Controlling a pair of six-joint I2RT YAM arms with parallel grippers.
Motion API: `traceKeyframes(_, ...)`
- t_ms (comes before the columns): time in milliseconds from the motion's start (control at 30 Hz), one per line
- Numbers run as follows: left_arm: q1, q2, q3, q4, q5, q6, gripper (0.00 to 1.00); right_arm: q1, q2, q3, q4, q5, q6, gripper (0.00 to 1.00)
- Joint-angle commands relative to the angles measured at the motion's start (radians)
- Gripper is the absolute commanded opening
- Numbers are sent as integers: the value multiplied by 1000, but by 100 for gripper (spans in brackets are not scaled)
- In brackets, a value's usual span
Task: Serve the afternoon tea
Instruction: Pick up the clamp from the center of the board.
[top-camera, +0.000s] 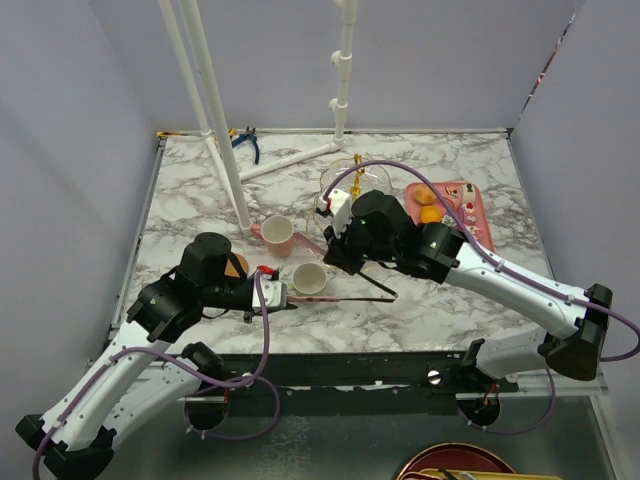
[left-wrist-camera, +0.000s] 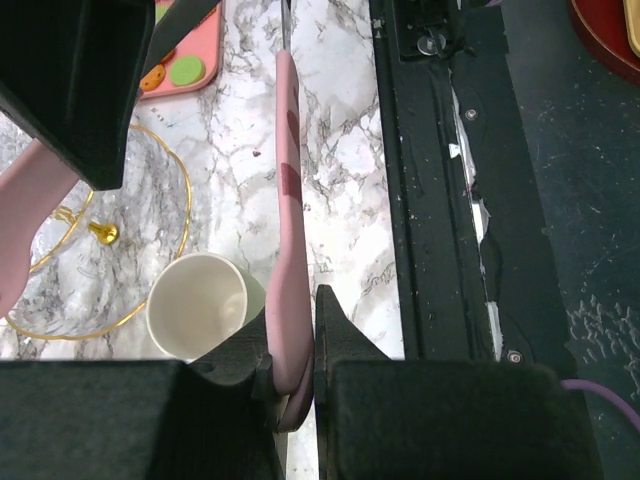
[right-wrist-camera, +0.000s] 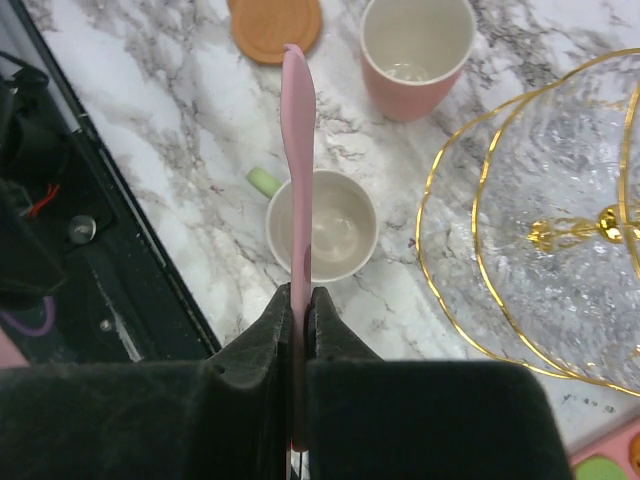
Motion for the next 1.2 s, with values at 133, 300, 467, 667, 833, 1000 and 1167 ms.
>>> traceKeyframes(133,-3,-39,83,-84,97,69,0,-11,15,40,63,189,-2,1)
traceKeyframes(300,-3,-78,85,-120,110,45,0,-21,36,45,76,175,-5,1)
traceKeyframes(467,-3,-105,54,-126,119,31,0,-26,45,61,112,-2,9,1)
traceKeyframes(667,-3,-59,13,-57,52,131,53,-19,146,140,23,-129,41,0)
traceKeyframes(833,-3,-16,60,-47,49,169,74,2,132,121,4,-103,50,0)
traceKeyframes(1000,-3,12,72,-76,35,219,74,16,124,134,-30,-86,41,1)
traceKeyframes(1167,-3,50,114,-77,17,217,72,59,151,172,-112,-38,14,0)
